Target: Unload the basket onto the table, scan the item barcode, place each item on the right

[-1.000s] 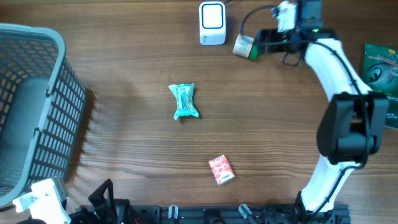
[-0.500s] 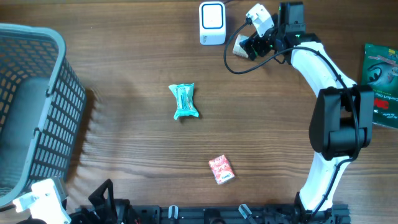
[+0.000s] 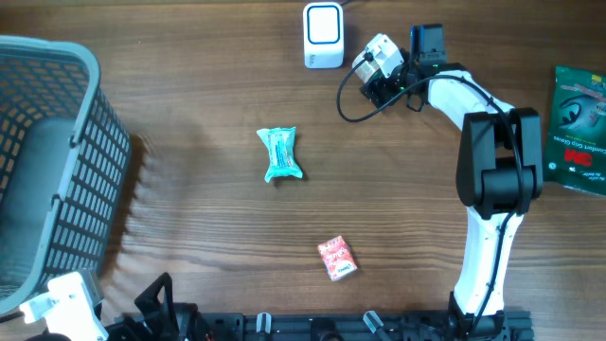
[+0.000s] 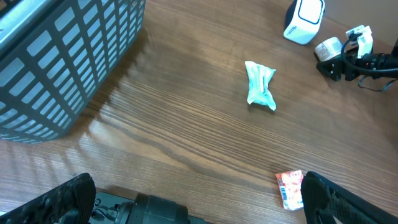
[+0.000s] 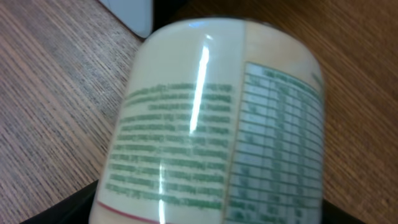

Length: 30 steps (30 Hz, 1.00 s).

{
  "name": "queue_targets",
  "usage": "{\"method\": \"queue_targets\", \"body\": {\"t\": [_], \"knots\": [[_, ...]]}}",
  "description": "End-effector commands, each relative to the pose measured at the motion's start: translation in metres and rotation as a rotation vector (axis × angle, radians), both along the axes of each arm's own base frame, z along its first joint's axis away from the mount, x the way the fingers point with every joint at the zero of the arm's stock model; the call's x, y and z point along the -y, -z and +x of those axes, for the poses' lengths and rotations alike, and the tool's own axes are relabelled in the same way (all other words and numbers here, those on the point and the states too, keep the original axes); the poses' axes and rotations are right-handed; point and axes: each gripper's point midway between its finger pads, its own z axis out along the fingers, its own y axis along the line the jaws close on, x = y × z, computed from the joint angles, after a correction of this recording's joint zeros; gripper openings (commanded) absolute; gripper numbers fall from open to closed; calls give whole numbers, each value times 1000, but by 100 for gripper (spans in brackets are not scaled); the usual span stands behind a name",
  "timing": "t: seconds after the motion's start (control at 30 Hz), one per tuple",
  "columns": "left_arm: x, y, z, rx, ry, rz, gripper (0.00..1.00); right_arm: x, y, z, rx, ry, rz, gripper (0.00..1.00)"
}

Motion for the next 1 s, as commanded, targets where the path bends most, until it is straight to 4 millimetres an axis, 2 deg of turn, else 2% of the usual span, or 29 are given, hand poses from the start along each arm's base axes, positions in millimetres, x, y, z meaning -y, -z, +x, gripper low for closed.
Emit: {"method": "queue_targets", "body": {"t": [0.0,0.07,0.17,0.3,0.37,0.43,0.5,0.53,0.6,0.67,0.73,0.77,0.9,0.97], "knots": [[-2,0,-1,6,1,18,100,4,16,-2,-75,102,30,74],[-2,0,-1,6,1,18,100,3,6,1,-89,146,59,74],[-2,0,-1,6,1,18,100,4,-21,-3,-119,189,83,74],[-2,0,-1,6,1,18,100,17,-71,-31,-192,260,95,71],[-2,0,-1,6,1,18,100,29,-94,-44,-244,356,138,70],[-2,0,-1,6,1,18,100,49,-129,-44,-206,441,190,70],[-2,0,-1,6,1,18,100,77,-151,-48,-222,593,264,71],[-2,0,-1,6,1,18,100,91,-151,-55,-273,678,304,71],[-2,0,-1,6,1,18,100,115,-140,-73,-391,817,332,71],[-2,0,-1,6,1,18,100,157,-122,-102,-497,968,291,71],[-2,0,-1,6,1,18,100,188,-114,-119,-528,1094,226,70],[-2,0,-1,6,1,18,100,211,-111,-130,-538,1193,189,71],[-2,0,-1,6,1,18,100,260,-105,-161,-589,1333,167,71],[-2,0,-1,6,1,18,100,272,-100,-172,-615,1371,173,71]]}}
